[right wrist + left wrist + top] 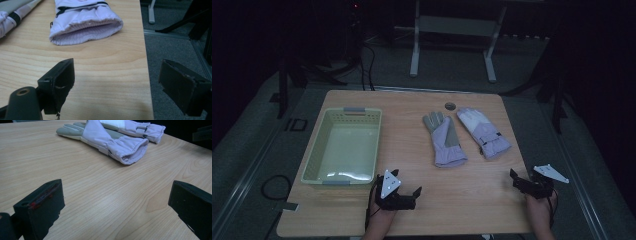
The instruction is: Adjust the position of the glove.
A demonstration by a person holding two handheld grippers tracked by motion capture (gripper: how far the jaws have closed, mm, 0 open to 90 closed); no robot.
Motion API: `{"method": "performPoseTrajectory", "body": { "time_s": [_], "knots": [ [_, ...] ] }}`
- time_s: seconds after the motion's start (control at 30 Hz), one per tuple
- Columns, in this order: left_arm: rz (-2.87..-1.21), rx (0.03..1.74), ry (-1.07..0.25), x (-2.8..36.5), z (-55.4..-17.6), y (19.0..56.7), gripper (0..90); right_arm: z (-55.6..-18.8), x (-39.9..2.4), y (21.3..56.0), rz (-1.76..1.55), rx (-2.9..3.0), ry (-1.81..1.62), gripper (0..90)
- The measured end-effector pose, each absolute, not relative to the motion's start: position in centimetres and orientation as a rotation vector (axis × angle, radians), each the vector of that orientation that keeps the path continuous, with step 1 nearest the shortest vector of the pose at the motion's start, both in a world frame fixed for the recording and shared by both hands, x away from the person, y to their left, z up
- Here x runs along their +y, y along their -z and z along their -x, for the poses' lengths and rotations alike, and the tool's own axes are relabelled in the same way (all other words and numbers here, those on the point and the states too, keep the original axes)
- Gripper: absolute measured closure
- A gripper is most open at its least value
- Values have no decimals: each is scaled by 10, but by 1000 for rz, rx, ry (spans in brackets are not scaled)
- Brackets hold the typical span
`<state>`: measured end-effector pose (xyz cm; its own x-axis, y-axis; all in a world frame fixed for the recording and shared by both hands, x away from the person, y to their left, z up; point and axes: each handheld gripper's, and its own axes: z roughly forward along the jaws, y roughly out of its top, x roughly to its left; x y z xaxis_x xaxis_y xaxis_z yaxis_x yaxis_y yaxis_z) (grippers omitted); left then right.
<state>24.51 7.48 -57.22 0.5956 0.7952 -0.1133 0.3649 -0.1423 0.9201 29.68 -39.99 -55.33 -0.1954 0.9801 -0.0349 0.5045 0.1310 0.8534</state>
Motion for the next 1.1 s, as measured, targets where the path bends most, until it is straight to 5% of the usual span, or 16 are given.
{"method": "performPoseTrajectory", "body": {
  "time_s": [0.57,1.1],
  "knots": [
    [-1749,960,-503,74,-245,572,5,-301,-398,547,-1503,1874,-939,135],
    [-1746,959,-499,74,-245,572,6,-316,-394,507,-1452,2018,-972,119]
  ]
}}
